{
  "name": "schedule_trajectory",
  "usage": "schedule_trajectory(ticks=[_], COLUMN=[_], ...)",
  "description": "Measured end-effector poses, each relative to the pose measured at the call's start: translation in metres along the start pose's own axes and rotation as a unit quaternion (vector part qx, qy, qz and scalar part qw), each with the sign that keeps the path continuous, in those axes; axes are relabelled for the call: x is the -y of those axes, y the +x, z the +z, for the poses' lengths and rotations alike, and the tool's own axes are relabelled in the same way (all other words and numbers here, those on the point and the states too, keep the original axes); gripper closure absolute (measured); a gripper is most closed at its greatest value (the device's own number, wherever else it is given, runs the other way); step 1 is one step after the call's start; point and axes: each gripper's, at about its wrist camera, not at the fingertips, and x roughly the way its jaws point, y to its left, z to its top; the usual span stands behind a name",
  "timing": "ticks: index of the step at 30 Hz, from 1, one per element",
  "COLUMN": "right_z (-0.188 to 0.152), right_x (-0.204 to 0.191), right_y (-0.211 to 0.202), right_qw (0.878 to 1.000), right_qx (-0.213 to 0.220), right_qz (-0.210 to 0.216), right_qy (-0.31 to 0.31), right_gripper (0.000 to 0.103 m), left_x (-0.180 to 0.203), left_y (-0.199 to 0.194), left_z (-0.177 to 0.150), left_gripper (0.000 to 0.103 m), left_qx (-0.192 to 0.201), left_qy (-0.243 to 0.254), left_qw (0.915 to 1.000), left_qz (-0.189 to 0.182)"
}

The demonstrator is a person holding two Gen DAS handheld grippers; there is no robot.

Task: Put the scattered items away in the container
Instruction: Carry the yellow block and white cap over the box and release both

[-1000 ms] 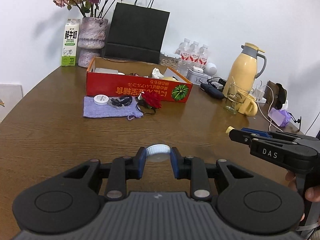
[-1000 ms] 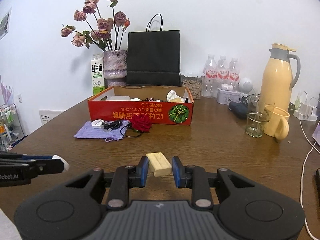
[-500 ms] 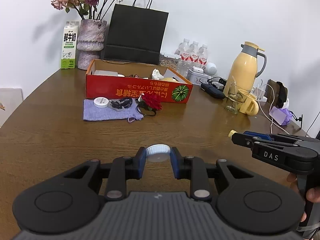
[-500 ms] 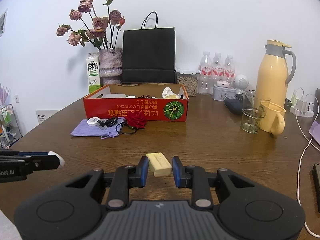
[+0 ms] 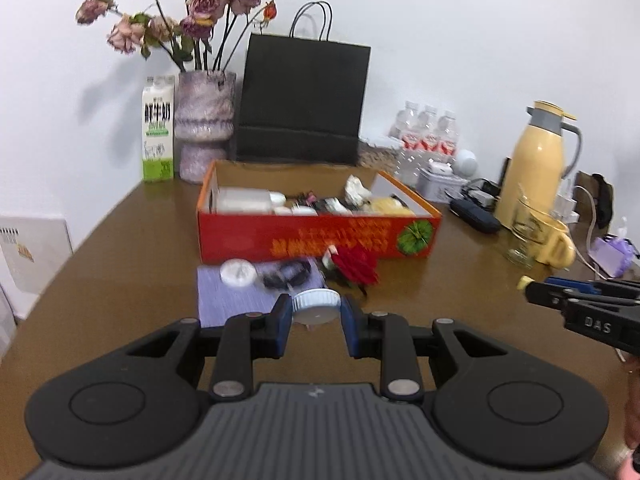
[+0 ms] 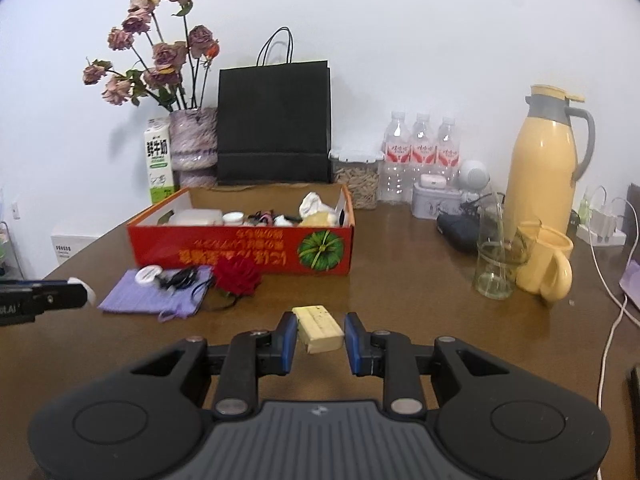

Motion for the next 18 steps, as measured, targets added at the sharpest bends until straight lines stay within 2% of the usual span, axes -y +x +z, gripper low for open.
schedule_trajectory(ticks=[5, 8, 12, 16, 18], right_z=[0.027, 0.049, 0.083, 0.119, 0.136], right_x=[0.004, 0.007, 0.011, 0.012, 0.015], right_y=[0.03, 0.053, 0.087, 0.127, 0.15], right_qw=[1.0, 0.999, 0.999, 0.998, 0.998], right_qx=[0.018, 0.024, 0.032, 0.038, 0.031], right_qz=[-0.017, -0.011, -0.011, -0.017, -0.012], right_qy=[-0.017, -0.019, -0.036, -0.053, -0.051], right_gripper=[0.079, 0.078, 0.079, 0.085, 0.087], left_x=[-0.007, -0.011, -0.018, -0.021, -0.027], left_y=[0.027, 0.051, 0.094, 0.137, 0.161], left_z=[0.032, 0.053, 0.079, 0.101, 0.113], left_gripper=[0.076, 0.076, 0.076, 0.076, 0.076], left_qx=[0.026, 0.026, 0.005, -0.024, -0.045], left_qy=[0.01, 0.019, 0.012, 0.018, 0.011], left_qw=[0.9994, 0.999, 0.9992, 0.9988, 0.9986], left_qz=[0.02, 0.032, 0.037, 0.038, 0.026])
